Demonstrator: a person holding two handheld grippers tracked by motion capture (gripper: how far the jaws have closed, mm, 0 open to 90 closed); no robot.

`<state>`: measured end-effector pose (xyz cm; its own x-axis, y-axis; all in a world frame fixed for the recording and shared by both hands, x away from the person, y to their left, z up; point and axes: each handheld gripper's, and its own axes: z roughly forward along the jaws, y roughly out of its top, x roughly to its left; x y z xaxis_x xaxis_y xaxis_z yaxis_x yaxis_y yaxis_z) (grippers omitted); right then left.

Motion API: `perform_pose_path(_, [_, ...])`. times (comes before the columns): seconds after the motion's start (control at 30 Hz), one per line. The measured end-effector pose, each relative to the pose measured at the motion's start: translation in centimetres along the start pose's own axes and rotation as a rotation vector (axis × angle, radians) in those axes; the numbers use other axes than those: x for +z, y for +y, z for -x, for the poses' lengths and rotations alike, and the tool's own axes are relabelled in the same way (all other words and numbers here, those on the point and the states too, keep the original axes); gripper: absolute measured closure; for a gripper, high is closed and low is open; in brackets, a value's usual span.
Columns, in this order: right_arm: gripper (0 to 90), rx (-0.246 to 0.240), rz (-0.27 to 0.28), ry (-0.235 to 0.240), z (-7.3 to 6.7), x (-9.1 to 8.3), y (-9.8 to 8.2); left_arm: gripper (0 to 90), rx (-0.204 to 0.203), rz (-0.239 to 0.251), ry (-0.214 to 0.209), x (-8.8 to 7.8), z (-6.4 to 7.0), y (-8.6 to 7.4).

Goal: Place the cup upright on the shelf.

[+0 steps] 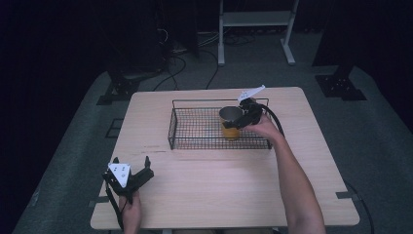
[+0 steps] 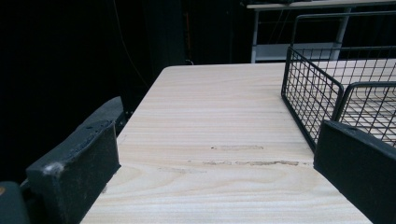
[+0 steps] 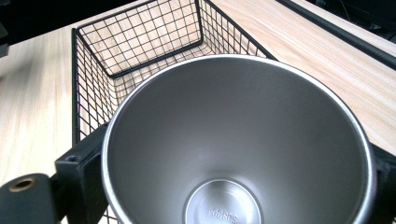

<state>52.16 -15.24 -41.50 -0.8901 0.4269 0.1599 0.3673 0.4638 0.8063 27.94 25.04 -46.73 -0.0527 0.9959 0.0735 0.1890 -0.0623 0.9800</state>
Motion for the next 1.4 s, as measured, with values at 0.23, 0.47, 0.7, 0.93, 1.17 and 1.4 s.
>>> perform_pose_path(0.23, [5.7,0.001,-0.009,-0.006,-0.11,-0.1,-0.03,0.0,0.001,0.0,0.0,0.0,0.01,0.0])
perform_pose_path(0.47, [5.7,0.001,-0.012,-0.003,-0.2,-0.14,-0.04,0.0,0.003,-0.001,0.0,-0.01,0.03,0.0])
perform_pose_path(0.7, [4.8,0.0,-0.016,-0.003,-0.25,-0.26,-0.09,0.0,0.003,-0.002,0.0,-0.01,0.03,0.0])
perform_pose_path(0.93, [3.4,-0.002,-0.016,-0.003,-0.46,-0.4,0.0,0.0,0.003,-0.002,0.0,-0.01,0.04,0.0])
perform_pose_path(1.17, [1.7,0.0,-0.014,-0.002,-0.53,-0.52,-0.02,0.0,0.004,-0.002,-0.001,-0.02,0.05,0.0])
perform_pose_path(1.4, [0.0,-0.007,-0.016,-0.008,-0.77,-0.6,0.1,0.0,0.005,-0.003,0.0,-0.02,0.05,0.01])
